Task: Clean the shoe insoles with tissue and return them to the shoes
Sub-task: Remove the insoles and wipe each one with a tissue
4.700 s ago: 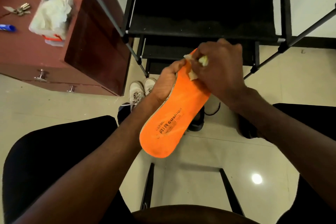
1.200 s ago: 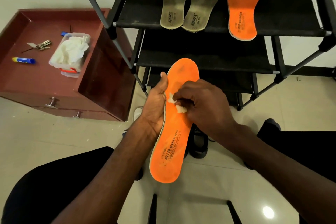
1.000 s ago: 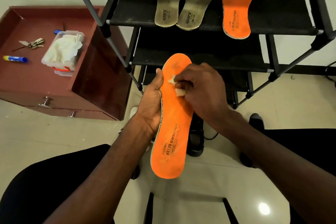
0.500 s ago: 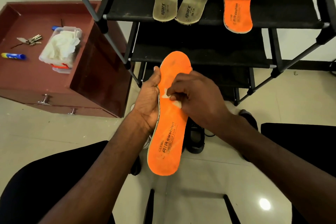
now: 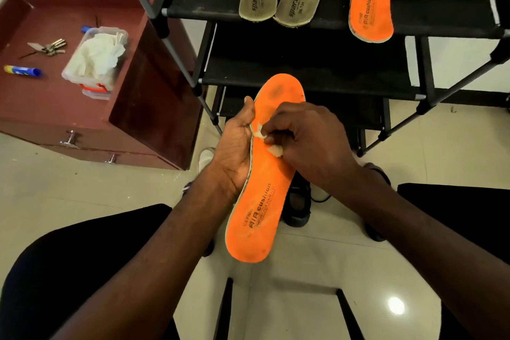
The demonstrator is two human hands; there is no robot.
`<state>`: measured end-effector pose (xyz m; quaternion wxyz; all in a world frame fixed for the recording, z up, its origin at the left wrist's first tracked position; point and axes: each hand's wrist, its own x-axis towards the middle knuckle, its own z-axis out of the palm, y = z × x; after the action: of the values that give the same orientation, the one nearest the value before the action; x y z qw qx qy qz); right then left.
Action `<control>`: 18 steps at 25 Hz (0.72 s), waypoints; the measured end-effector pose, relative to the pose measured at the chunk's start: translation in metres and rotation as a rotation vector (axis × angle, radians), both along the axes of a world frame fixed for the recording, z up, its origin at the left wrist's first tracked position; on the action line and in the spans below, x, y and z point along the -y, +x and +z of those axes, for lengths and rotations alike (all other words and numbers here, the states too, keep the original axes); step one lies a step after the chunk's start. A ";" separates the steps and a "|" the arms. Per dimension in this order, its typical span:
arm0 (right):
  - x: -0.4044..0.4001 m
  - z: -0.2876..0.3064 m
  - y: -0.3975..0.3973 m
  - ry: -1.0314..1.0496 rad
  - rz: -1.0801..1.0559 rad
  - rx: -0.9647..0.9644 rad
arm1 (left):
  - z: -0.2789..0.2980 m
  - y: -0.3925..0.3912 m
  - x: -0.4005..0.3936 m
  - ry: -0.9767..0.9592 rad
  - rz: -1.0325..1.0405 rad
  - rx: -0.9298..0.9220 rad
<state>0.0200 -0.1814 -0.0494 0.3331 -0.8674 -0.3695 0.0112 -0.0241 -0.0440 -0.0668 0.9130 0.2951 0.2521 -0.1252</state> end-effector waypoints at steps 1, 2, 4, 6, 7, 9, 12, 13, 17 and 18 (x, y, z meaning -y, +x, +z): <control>0.005 -0.001 0.002 -0.036 -0.009 0.014 | 0.001 -0.001 -0.002 0.024 -0.015 0.018; 0.010 -0.003 0.006 -0.050 -0.063 0.051 | 0.002 -0.001 -0.001 0.045 -0.035 0.025; 0.011 -0.007 0.013 -0.006 -0.216 0.099 | 0.004 -0.002 0.004 0.053 -0.048 0.029; 0.002 -0.008 0.012 0.066 -0.252 0.064 | 0.000 0.001 0.006 0.046 -0.021 0.019; -0.003 -0.008 0.007 0.092 -0.193 0.037 | -0.001 0.003 0.003 0.036 -0.019 0.020; -0.005 -0.010 -0.003 0.111 -0.022 -0.006 | -0.003 0.002 -0.006 0.035 -0.033 0.024; 0.005 -0.014 -0.005 0.021 -0.038 0.066 | -0.004 -0.003 -0.008 0.064 -0.034 0.009; 0.006 -0.017 0.001 0.023 -0.136 0.095 | -0.003 -0.004 -0.004 0.062 -0.036 0.008; -0.009 -0.013 0.004 0.146 -0.123 0.051 | -0.003 -0.002 0.001 -0.001 -0.050 0.019; -0.009 -0.013 0.000 0.128 -0.040 0.044 | -0.004 -0.002 -0.003 -0.034 -0.038 0.021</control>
<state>0.0202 -0.1720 -0.0621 0.3797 -0.8516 -0.3594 -0.0382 -0.0258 -0.0411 -0.0706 0.9180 0.2856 0.2348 -0.1435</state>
